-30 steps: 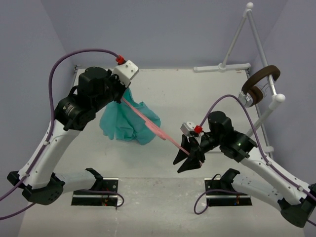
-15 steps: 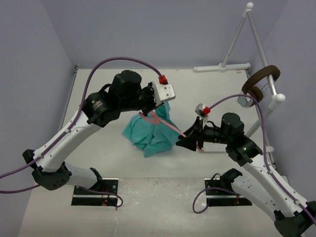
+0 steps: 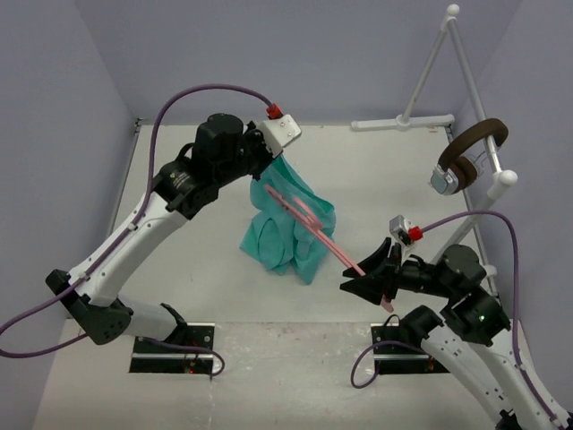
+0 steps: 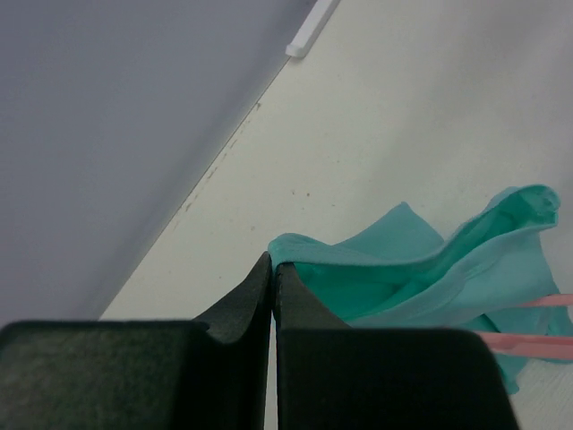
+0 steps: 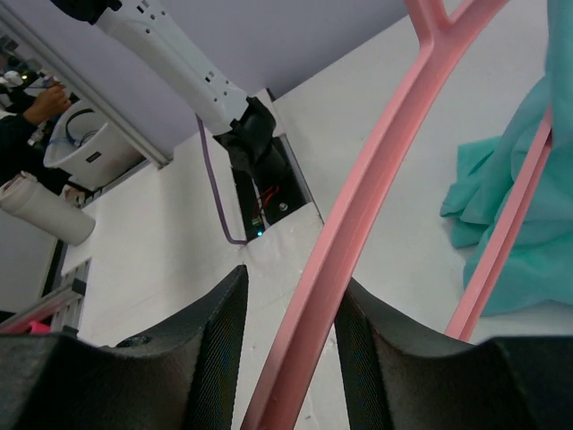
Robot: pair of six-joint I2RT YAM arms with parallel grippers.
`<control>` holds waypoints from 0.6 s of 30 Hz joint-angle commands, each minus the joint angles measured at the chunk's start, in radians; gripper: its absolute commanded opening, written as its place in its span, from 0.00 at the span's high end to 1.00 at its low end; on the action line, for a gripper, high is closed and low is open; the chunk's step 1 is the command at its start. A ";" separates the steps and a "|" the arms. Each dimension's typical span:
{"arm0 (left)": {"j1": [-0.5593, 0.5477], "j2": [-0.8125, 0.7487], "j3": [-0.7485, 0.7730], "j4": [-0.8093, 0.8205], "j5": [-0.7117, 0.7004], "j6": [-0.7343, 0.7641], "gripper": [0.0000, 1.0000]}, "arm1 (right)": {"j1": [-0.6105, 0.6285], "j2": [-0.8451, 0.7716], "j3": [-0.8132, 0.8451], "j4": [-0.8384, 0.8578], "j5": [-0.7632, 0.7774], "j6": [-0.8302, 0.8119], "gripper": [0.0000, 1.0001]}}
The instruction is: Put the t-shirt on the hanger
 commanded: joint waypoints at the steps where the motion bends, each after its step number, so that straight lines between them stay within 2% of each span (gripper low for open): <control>1: 0.073 0.042 -0.031 0.123 0.109 -0.022 1.00 | 0.001 -0.004 0.058 -0.122 0.077 -0.027 1.00; 4: 0.084 0.047 -0.066 0.136 0.144 -0.001 1.00 | 0.001 -0.024 0.052 -0.111 0.047 -0.021 1.00; 8: 0.096 0.051 -0.109 0.122 0.183 0.016 1.00 | 0.000 -0.058 0.090 -0.124 0.081 -0.024 1.00; 18: 0.116 0.059 -0.238 0.179 0.181 -0.014 1.00 | 0.001 0.026 0.228 -0.130 0.081 -0.062 1.00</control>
